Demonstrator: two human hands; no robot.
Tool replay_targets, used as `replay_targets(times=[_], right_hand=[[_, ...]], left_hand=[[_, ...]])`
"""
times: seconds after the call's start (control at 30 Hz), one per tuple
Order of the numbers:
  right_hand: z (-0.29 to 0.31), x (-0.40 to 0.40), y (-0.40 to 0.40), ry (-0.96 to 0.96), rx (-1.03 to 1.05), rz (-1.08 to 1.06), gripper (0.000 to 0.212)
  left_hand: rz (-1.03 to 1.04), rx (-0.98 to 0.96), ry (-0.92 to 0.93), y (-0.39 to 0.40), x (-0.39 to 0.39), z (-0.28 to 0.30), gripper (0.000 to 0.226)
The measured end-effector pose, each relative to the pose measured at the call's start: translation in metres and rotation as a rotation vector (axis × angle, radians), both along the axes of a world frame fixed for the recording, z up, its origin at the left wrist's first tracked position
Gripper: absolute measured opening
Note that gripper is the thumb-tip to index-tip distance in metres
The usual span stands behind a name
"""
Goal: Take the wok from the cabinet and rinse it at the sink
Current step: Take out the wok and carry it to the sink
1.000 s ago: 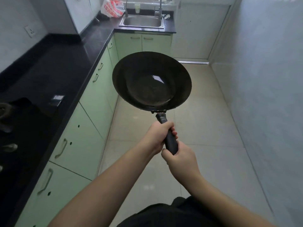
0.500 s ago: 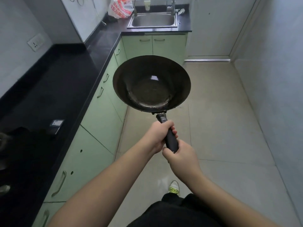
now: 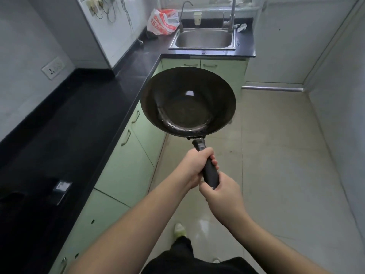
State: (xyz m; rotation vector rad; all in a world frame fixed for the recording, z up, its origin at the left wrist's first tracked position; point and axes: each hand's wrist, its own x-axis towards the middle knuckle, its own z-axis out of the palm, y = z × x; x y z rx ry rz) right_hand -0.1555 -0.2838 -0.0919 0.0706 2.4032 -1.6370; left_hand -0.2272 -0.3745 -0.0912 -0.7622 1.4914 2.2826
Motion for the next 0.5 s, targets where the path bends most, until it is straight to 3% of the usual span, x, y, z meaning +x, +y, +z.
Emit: replay_targets(times=[0.5], right_hand=[[0.002,-0.234,-0.123,0.036,0.039,-0.061,0.022]], left_hand=[[-0.043,0.017,-0.004,-0.117,-0.241,-0.006,0.026]])
